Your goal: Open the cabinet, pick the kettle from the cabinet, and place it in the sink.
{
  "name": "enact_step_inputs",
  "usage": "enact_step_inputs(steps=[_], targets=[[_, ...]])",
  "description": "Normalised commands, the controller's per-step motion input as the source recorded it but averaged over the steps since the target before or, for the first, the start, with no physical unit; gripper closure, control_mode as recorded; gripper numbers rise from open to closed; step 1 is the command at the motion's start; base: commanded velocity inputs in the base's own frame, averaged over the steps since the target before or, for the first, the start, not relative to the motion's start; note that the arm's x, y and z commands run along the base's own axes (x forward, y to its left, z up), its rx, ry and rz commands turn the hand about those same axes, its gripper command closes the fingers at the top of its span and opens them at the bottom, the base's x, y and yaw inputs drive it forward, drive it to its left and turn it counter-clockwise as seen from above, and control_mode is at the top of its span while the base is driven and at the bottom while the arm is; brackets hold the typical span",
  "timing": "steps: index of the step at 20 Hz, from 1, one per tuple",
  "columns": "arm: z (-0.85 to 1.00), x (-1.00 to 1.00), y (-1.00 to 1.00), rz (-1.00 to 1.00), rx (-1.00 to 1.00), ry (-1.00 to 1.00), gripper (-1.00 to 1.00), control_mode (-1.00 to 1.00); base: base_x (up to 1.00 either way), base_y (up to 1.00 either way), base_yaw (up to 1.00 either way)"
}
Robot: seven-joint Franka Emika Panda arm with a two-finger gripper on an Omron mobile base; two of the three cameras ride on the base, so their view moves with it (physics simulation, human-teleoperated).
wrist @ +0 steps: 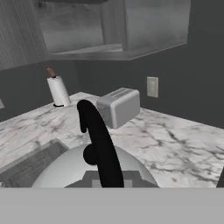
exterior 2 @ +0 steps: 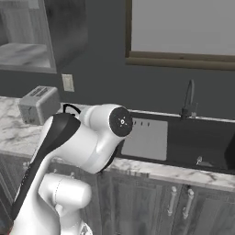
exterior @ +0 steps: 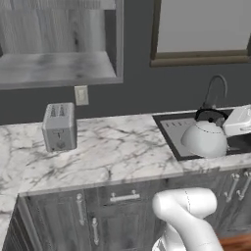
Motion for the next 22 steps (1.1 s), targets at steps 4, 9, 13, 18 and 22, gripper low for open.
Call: enact_step_inputs(steps=[4,9,13,18,22], targets=[[0.00,0.00,0.00,0.00,0.00,0.00,1.00,1.00,0.00,-0.64,0.02],[0.00,0.00,0.00,0.00,0.00,0.00,1.00,1.00,0.03,-0.64,0.02],[0.00,0.00,0.00,0.00,0.00,0.00,1.00,1.00,0.06,-0.62,0.03],[0.00,0.00,0.00,0.00,0.00,0.00,1.00,1.00,0.12,-0.60,0.04],[0.00,0.00,0.00,0.00,0.00,0.00,1.00,1.00,0.14,-0.60,0.03]])
